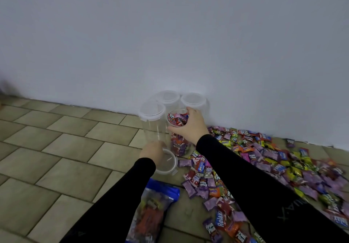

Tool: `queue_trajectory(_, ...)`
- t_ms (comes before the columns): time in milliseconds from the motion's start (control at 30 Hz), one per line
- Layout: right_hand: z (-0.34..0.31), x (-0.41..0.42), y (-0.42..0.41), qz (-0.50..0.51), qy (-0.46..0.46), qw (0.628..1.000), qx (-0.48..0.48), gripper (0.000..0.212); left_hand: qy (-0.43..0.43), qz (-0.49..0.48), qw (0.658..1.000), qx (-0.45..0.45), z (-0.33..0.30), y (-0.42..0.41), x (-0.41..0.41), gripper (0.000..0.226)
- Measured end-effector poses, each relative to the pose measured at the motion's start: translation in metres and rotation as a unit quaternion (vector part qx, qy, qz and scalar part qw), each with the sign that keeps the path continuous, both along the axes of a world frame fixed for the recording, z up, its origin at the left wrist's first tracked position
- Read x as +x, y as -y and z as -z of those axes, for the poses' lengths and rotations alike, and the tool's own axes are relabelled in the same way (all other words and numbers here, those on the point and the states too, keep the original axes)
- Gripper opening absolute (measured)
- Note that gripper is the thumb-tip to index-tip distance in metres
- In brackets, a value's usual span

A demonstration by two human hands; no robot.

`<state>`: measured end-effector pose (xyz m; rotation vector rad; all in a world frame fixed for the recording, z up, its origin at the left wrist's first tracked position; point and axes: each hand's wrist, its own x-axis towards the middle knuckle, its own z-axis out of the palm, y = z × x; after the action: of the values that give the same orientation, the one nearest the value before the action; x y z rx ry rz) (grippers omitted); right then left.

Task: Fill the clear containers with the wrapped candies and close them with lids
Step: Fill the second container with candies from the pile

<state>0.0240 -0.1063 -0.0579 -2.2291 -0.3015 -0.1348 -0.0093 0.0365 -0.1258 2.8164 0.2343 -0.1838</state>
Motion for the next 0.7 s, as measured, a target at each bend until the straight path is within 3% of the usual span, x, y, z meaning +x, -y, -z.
queue_trajectory(233, 0.001, -0.007, 0.007, -0.03, -0.043, 0.997, 0.051, 0.123, 0.018, -0.018, 0.999, 0.03, 0.007, 0.005, -0.013, 0.035)
queue_trajectory(367, 0.004, -0.014, 0.022, 0.035, -0.029, 0.988, 0.145, 0.083, 0.037, -0.015, 0.999, 0.032, -0.006, 0.011, -0.023, 0.038)
queue_trajectory(467, 0.007, -0.012, 0.04, 0.07, -0.044, 0.986, 0.144, 0.056, 0.08, -0.028, 0.995, 0.059, -0.031, 0.019, -0.026, 0.025)
queue_trajectory(700, 0.003, -0.004, 0.071, 0.06, -0.116, 0.989, 0.076, 0.051, 0.198, -0.058, 0.977, 0.049, -0.105, 0.048, -0.032, 0.025)
